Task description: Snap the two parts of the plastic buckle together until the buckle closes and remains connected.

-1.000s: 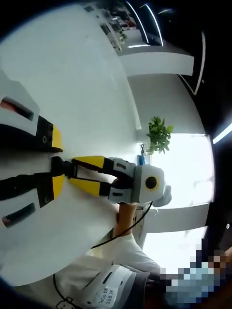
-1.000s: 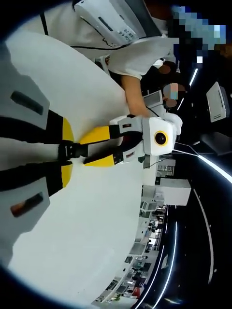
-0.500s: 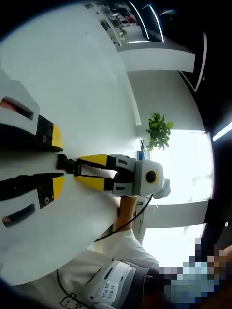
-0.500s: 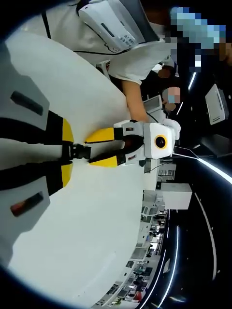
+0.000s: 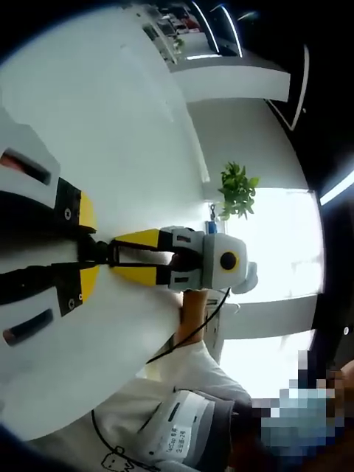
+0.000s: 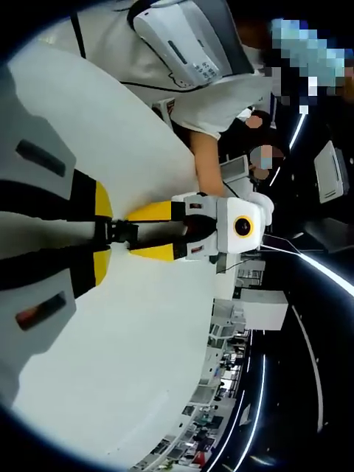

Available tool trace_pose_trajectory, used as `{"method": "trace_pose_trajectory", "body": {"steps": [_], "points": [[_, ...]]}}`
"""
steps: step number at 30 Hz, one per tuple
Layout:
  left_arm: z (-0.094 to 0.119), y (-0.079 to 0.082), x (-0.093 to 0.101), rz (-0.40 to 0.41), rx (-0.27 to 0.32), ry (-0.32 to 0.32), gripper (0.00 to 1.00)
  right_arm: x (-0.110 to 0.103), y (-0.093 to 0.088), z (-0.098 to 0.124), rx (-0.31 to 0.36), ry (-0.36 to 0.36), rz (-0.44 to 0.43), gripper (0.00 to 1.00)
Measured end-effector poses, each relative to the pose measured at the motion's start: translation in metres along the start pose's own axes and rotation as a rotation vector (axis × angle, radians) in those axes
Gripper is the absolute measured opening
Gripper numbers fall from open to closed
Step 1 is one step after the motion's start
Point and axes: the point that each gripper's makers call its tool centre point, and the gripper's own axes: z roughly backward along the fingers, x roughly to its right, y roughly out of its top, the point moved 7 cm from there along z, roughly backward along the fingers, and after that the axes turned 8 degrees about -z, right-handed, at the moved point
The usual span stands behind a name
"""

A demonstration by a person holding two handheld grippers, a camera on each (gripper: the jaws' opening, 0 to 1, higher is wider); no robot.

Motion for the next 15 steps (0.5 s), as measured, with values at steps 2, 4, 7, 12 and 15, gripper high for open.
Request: {"method": "trace_pose_trajectory", "body": {"steps": [2,4,7,12,15], "points": [[0.0004,-0.0005,-0.0003,0.004,0.002,-0.004,0.12,-0.0003,-0.0005,0.0011,0.002,0.001,0.002,0.12],[0.0005,-0.0004,-0.0001,0.002,0.0,-0.002,0.12,-0.0004,-0.0007,0.0014,0.004,0.0,0.0,0.12],[0.0011,-0.0003,-0.0012,0.002,-0.005,0.012,0.11,0.0004,-0.001,0.0022,0.004,-0.011,-0.013,0.12],[0.0019,-0.0008,-0.0042,0.013,-0.008,0.03,0.11,0.0023,-0.0009,0.002,0.005,-0.035,-0.028,0.12],[0.0024,-0.0009,-0.0055,0.015,-0.01,0.038,0.11,0.0025,-0.001,0.002,0.005,-0.048,-0.04,0.11]]}}
